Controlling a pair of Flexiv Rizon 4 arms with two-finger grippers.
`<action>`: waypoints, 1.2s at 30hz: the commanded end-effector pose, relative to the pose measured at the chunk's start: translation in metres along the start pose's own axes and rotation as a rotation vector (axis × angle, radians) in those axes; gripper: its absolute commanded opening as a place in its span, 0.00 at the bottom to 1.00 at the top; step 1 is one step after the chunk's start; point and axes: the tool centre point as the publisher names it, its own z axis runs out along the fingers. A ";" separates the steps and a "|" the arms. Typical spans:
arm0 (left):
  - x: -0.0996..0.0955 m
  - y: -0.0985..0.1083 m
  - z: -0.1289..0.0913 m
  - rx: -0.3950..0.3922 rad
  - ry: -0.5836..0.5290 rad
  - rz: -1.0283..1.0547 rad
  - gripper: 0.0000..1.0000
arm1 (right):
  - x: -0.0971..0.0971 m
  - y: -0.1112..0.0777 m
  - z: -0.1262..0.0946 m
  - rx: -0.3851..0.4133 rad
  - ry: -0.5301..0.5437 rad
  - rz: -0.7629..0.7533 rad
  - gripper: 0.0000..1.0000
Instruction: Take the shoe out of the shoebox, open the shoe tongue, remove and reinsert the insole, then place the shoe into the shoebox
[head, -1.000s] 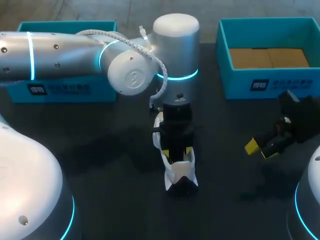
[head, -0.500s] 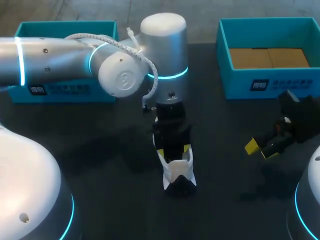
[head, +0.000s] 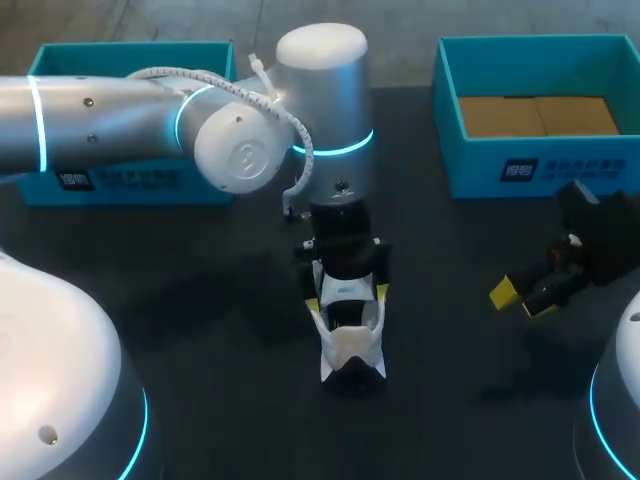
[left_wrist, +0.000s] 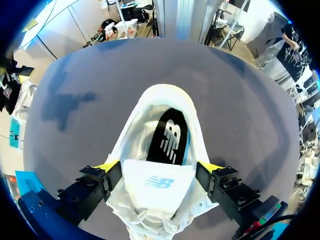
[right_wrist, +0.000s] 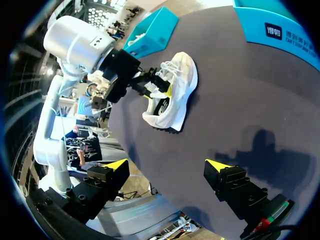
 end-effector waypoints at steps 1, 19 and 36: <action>0.004 0.006 -0.001 0.003 -0.007 -0.001 1.00 | 0.000 -0.001 0.000 0.000 -0.002 0.001 1.00; -0.004 0.023 -0.022 -0.051 -0.014 0.005 0.96 | 0.000 -0.001 0.000 0.000 -0.002 0.001 1.00; 0.001 0.017 -0.066 -0.115 -0.109 0.008 0.36 | 0.000 -0.001 0.000 0.000 -0.002 0.001 1.00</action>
